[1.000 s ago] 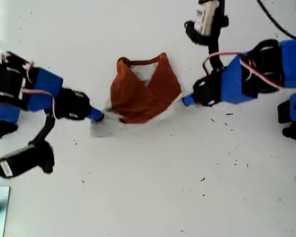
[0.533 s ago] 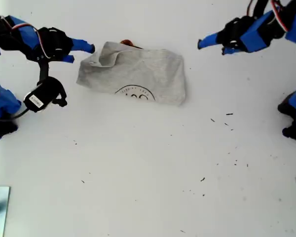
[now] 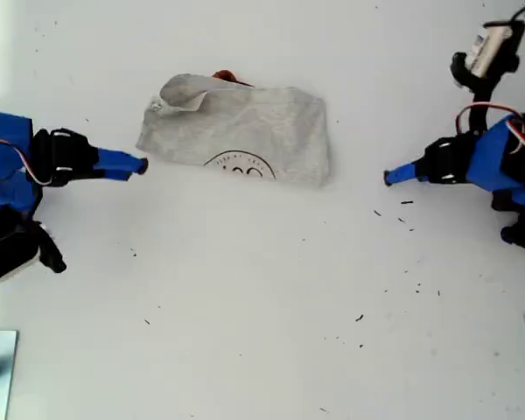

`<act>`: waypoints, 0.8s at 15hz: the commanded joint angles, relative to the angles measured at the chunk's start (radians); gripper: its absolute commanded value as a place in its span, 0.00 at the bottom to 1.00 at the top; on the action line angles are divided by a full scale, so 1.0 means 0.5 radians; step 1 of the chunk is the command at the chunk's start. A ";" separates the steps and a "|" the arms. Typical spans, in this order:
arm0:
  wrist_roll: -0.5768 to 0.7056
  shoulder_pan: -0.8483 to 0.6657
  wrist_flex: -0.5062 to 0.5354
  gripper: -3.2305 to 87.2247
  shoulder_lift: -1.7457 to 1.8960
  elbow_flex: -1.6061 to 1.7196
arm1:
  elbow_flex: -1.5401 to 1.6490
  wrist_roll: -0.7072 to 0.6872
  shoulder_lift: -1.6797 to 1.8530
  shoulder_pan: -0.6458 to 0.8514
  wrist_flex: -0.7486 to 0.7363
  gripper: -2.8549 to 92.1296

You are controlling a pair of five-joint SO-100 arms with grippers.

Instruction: Fold t shirt

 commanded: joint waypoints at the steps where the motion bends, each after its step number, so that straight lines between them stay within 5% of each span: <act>1: -0.288 0.359 -0.037 0.13 0.239 0.190 | 0.242 0.193 0.635 -0.160 0.279 0.23; 2: -0.279 0.405 0.003 0.14 0.282 0.193 | 0.408 0.239 1.019 -0.187 0.479 0.21; 7: -0.046 0.482 0.110 0.10 0.408 0.199 | 0.411 0.196 1.046 -0.172 0.469 0.18; 9: -0.046 0.528 0.110 0.10 0.408 0.199 | 0.411 -0.739 1.046 -0.135 0.469 0.18; 12: -0.046 0.531 0.110 0.10 0.408 0.199 | 0.405 -0.828 1.046 -0.135 0.476 0.18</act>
